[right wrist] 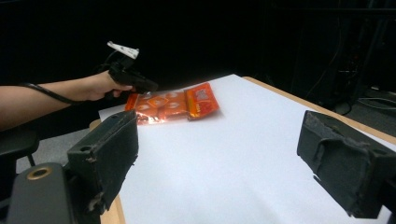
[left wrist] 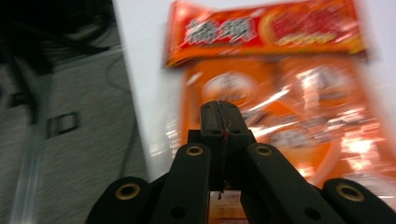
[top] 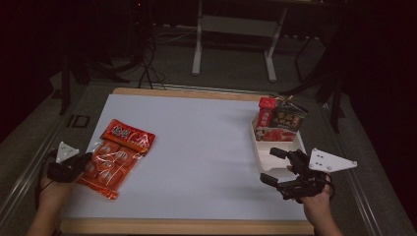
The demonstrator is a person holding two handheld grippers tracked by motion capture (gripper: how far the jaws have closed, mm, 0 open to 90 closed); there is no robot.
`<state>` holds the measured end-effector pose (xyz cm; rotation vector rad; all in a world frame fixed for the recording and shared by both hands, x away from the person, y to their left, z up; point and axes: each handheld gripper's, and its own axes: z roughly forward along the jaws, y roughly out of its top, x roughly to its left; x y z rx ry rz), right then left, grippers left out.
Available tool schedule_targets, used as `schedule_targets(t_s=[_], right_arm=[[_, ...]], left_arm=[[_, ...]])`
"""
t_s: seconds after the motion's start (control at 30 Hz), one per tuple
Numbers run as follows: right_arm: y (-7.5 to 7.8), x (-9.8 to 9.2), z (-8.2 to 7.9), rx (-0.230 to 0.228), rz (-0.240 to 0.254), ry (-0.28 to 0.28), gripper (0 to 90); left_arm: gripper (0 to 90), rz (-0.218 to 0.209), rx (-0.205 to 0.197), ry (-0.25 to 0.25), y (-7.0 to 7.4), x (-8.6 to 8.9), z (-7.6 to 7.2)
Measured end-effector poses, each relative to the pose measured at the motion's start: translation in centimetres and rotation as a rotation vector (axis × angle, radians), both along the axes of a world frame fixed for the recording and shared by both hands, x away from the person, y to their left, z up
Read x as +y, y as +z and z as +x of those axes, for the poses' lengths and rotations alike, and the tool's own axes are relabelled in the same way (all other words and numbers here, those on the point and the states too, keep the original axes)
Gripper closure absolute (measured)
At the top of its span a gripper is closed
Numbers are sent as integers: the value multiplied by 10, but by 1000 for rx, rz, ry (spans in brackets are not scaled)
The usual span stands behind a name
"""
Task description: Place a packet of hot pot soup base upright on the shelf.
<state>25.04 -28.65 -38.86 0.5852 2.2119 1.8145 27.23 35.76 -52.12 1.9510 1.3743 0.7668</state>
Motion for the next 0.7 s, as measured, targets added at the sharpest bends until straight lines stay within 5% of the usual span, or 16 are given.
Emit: schedule_targets(t_s=[0.13,0.33,0.4,0.7], right_arm=[[-1,0,1,5,-5,2,134],[-1,-1,1,8,-6,-1,134],[-1,-1,1,9,-10,0,134],[-2,1,1,9,-19,9,135]], left_arm=[[900,-1,30,44,-10,10,4],[900,-17,91,26,-14,18,5],[900,12,114,13,-10,16,5],[900,-9,153,-44,-8,-3,-4]])
